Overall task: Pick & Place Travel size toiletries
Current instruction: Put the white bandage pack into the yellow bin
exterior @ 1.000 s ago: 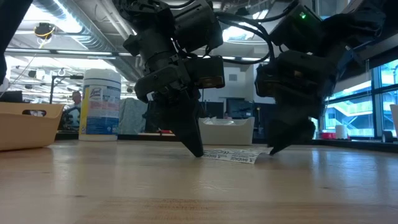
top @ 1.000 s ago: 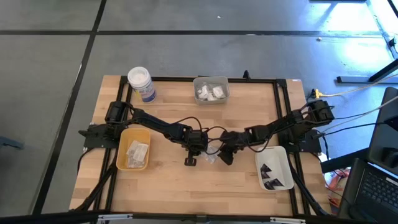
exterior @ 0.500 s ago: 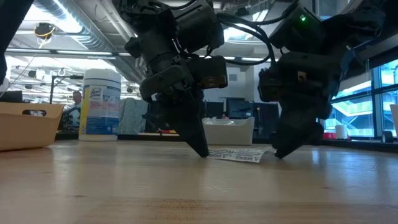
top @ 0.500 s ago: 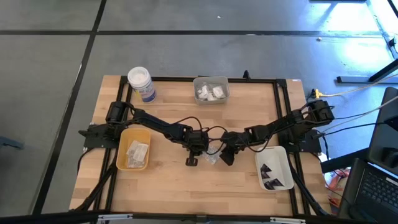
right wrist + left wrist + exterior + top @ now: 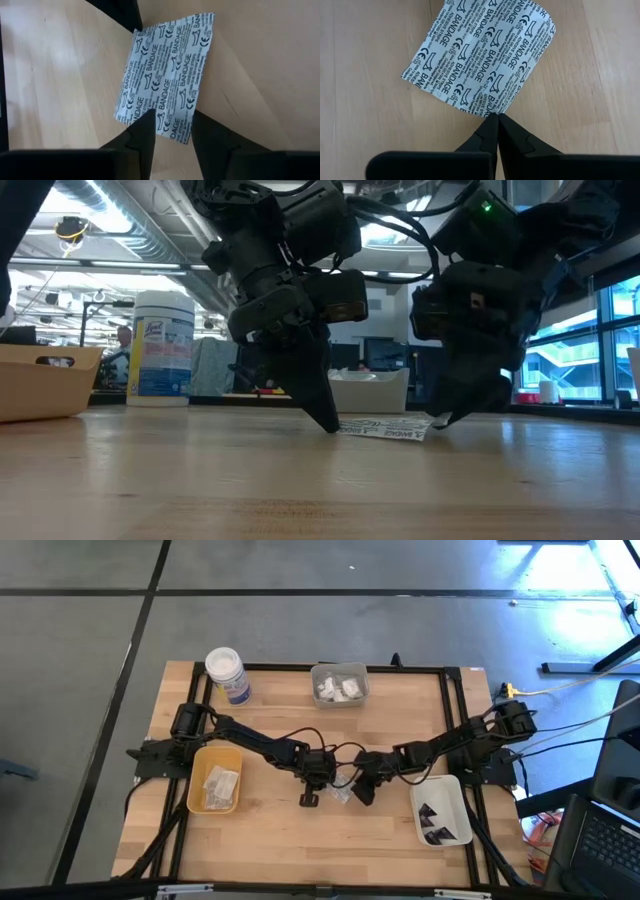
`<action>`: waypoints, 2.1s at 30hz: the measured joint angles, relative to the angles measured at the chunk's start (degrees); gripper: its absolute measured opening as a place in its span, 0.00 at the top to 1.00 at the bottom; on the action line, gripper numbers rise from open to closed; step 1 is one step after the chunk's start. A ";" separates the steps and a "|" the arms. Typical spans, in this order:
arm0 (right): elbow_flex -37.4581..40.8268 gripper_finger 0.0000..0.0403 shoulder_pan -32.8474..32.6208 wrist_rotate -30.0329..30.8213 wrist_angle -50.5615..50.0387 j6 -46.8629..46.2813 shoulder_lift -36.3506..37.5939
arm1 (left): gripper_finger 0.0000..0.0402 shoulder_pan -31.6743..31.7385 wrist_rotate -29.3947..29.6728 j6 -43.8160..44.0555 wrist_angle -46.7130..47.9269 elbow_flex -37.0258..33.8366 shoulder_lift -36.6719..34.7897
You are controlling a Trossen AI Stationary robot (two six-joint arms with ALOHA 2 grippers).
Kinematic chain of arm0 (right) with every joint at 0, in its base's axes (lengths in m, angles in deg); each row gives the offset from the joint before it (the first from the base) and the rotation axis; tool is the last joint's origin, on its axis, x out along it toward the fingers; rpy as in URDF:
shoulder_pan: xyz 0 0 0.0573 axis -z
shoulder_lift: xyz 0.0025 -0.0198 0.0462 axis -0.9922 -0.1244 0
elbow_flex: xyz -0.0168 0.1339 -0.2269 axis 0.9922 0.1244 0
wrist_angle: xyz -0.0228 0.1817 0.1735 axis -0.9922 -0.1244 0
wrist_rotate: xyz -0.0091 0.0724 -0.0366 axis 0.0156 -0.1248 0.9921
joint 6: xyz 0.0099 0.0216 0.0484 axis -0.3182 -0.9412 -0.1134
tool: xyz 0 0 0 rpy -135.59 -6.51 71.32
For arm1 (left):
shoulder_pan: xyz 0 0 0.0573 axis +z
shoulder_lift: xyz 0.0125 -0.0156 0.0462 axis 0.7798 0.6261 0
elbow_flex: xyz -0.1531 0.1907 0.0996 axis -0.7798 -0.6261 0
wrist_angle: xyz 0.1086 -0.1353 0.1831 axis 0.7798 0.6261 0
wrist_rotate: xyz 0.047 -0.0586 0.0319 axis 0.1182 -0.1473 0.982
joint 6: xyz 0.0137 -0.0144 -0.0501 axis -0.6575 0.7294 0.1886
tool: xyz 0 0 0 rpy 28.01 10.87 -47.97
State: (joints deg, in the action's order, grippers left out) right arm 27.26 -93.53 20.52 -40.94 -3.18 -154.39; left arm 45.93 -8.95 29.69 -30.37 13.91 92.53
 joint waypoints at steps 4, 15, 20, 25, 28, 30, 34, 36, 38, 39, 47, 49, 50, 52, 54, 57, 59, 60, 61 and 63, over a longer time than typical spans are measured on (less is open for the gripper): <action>0.00 0.68 -0.02 0.20 0.14 0.08 0.00 | 0.99 0.01 0.04 -0.01 -0.22 -0.02 0.01; 0.00 0.83 -0.02 0.20 0.14 0.11 0.00 | 0.99 0.01 0.13 -0.01 -0.36 -0.02 0.02; 0.00 0.93 -0.02 0.15 0.14 0.15 0.00 | 0.99 0.01 0.15 -0.03 -0.36 -0.02 0.02; 0.00 0.98 0.00 -0.03 0.17 1.18 0.00 | 0.99 0.01 0.13 -0.03 -0.38 -0.02 0.02; 0.00 0.99 0.00 -0.26 0.17 1.20 0.00 | 0.99 0.01 0.12 -0.33 -0.41 -0.02 0.02; 0.00 0.99 0.00 -0.26 0.15 1.42 0.02 | 0.98 -0.08 0.16 -0.71 -0.63 -0.02 0.02; 0.00 0.99 0.00 -1.08 -0.12 1.80 0.02 | 0.90 -0.10 -1.32 -0.92 -0.24 -0.02 0.02; 0.02 0.99 -0.02 -2.41 -0.12 1.85 0.04 | 0.83 -0.07 -2.59 -0.93 0.44 0.02 0.00; 0.01 0.99 -0.26 -3.46 -0.12 2.39 0.06 | 0.76 -0.10 -2.67 -0.38 1.05 0.11 0.00; 0.01 1.00 -0.50 -3.50 -0.15 2.74 0.11 | 0.72 -0.04 -2.73 -0.16 1.20 0.12 -0.02; 0.04 1.00 -3.53 -2.59 -0.82 4.35 3.62 | 0.55 2.01 -10.95 2.70 2.84 -0.03 -1.02; 0.04 1.00 -4.53 -1.33 -1.26 4.46 5.49 | 0.54 2.58 -13.82 4.03 3.81 -0.17 -1.44; 0.04 1.00 -5.02 -0.28 -2.09 4.46 6.65 | 0.53 2.78 -14.88 4.56 3.44 -0.17 -1.57; 0.05 1.00 -6.05 2.14 -2.68 4.51 8.69 | 0.53 3.09 -17.39 5.88 2.77 -0.17 -2.05; 0.07 1.00 -6.99 4.33 -4.28 4.64 10.99 | 0.53 3.31 -20.77 7.39 -0.01 -0.15 -2.10; 0.04 1.00 -8.51 6.96 -4.61 5.07 14.00 | 0.53 3.29 -26.50 9.11 -4.34 -0.13 -2.10; 0.04 1.00 -9.60 7.71 -5.26 5.21 15.85 | 0.53 3.22 -28.66 9.18 -6.31 -0.09 -2.15; 0.04 1.00 -10.04 8.14 -5.50 5.18 16.71 | 0.53 3.18 -29.23 9.21 -6.47 -0.09 -2.26; 0.04 1.00 -10.56 8.76 -6.15 4.99 17.51 | 0.53 3.16 -29.50 9.36 -6.80 -0.09 -2.34; 0.04 1.00 -11.52 10.11 -6.72 4.72 18.59 | 0.53 3.18 -29.57 9.54 -8.01 -0.07 -2.57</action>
State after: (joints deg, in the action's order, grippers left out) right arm 27.30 -105.05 30.63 -47.66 1.55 -135.79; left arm 49.11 -38.52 39.23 -38.38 13.85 89.97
